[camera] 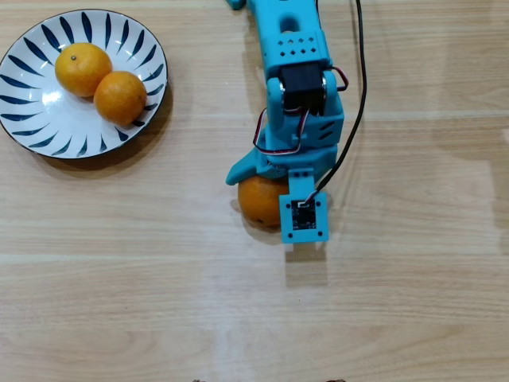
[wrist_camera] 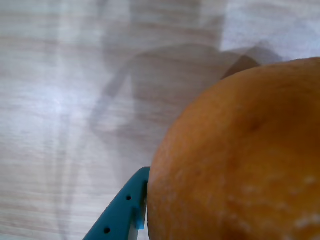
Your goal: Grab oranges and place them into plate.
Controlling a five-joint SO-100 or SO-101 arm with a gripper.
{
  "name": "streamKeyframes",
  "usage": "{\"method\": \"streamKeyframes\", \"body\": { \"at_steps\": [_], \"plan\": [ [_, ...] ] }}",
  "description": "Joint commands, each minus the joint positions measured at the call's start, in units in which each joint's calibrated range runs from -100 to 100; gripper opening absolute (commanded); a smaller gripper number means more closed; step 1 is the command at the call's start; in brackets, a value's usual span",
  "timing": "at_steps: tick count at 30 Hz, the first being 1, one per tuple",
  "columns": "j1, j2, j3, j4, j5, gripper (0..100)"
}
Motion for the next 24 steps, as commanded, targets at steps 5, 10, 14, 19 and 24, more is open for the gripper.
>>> {"method": "streamKeyframes", "body": {
  "at_steps": [5, 10, 14, 19, 24],
  "plan": [
    [0.81, 1.09, -7.24, -0.73, 0.45, 45],
    [1.06, 1.26, -7.15, -0.04, 0.45, 38],
    [1.14, 1.26, -7.06, 0.05, 0.45, 29],
    [1.14, 0.83, -7.06, 0.05, 0.51, 25],
    [1.46, -0.26, -7.61, 0.13, 2.91, 25]
  ]
}}
